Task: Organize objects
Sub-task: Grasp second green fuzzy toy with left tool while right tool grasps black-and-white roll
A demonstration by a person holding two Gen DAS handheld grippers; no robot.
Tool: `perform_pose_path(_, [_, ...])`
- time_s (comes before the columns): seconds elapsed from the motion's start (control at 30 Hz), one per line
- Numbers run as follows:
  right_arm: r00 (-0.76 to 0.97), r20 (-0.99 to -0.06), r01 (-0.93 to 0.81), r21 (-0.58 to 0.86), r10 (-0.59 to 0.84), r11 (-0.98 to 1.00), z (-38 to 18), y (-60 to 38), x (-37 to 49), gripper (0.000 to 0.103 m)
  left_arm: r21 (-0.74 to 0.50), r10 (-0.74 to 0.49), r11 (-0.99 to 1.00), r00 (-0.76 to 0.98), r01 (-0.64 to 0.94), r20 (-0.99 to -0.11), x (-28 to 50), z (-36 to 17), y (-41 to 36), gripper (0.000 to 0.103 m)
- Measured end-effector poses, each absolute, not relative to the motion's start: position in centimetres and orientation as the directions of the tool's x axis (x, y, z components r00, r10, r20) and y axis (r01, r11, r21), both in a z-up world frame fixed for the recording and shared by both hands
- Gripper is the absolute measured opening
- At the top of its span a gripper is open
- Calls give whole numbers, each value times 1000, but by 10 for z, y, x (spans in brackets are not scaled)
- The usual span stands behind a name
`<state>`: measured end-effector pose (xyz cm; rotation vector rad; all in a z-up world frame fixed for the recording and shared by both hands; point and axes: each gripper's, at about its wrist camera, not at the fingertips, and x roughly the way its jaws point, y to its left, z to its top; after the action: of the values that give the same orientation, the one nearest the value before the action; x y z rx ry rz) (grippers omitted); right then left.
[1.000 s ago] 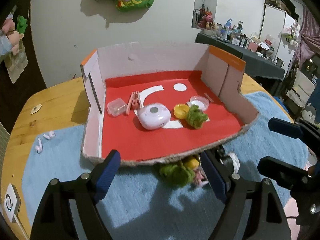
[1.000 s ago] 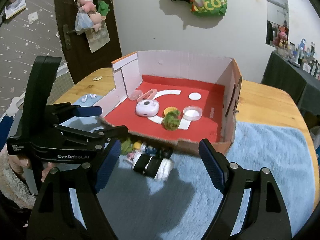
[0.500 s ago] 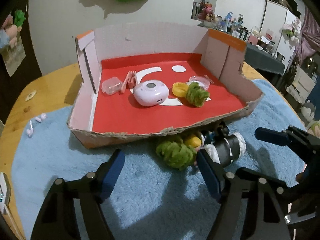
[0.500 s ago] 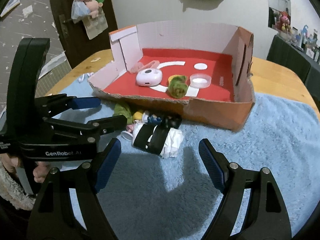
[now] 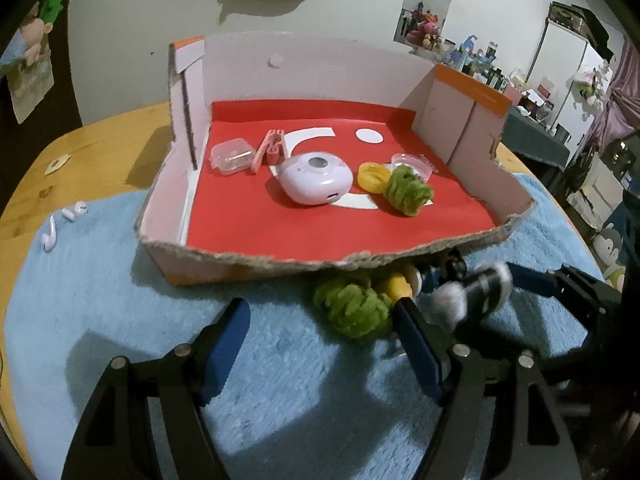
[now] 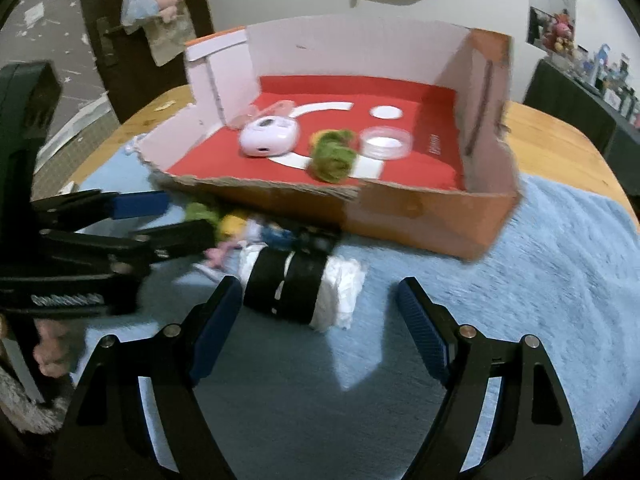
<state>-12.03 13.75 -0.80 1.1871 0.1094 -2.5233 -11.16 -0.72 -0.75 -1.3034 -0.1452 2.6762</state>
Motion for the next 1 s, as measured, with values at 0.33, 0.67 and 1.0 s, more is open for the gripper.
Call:
perform_pose_path(0.33, [-577,-761,356,92,-296,-930,-8,136,-121,80,-175,199,-980,-605,-99,-771,-109,-5,-7,67])
perform_pose_path(0.67, [-577,-762,353,93,-295,-931,-9,136,-123,80,-240,231,-969,-593,-64,-771,-117,-6,-1,65])
perform_pose_path(1.0, [-583,-759,364,75,-290,-928,-8,136,-120,54,-245,233,-967,-608,-65,-759,-108,-11,-5,32])
